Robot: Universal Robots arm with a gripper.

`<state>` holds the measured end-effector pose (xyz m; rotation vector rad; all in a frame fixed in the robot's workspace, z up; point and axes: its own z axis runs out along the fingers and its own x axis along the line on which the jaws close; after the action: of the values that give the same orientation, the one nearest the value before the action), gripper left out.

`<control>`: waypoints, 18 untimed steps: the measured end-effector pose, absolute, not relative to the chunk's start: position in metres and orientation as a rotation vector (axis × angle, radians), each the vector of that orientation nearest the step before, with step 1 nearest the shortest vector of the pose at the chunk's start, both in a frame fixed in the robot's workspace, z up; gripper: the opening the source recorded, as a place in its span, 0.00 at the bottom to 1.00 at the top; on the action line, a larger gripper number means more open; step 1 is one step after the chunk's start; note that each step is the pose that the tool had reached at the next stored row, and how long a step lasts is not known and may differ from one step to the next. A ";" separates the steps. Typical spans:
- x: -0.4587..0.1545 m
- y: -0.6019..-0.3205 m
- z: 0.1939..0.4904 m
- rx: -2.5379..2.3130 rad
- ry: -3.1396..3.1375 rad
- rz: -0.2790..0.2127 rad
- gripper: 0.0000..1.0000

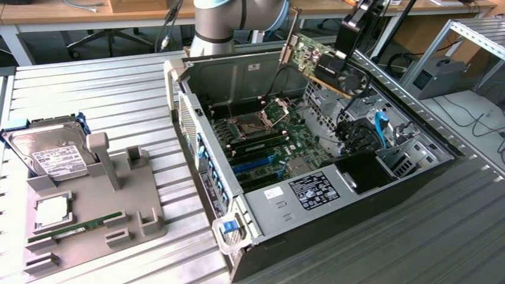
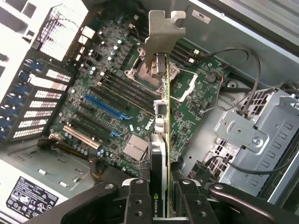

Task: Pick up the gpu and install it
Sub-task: 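Insert the gpu into the slot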

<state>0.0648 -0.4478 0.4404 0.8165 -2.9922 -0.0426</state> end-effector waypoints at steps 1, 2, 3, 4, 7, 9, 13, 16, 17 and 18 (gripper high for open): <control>0.065 -0.448 0.440 0.835 -2.987 -0.042 0.27; 0.065 -0.448 0.440 0.858 -2.980 -0.042 0.27; 0.065 -0.448 0.440 0.881 -2.973 -0.041 0.27; 0.065 -0.448 0.440 0.897 -2.968 -0.041 0.27; 0.065 -0.448 0.440 0.950 -2.951 -0.040 0.27; 0.065 -0.448 0.440 0.986 -2.939 -0.039 0.27; 0.065 -0.448 0.440 1.079 -2.906 -0.037 0.27; 0.065 -0.447 0.440 1.137 -2.883 -0.036 0.27; 0.065 -0.447 0.440 1.157 -2.875 -0.035 0.27; 0.065 -0.447 0.440 1.175 -2.867 -0.035 0.27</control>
<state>0.0648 -0.4475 0.4404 1.1746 -2.8673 -0.0348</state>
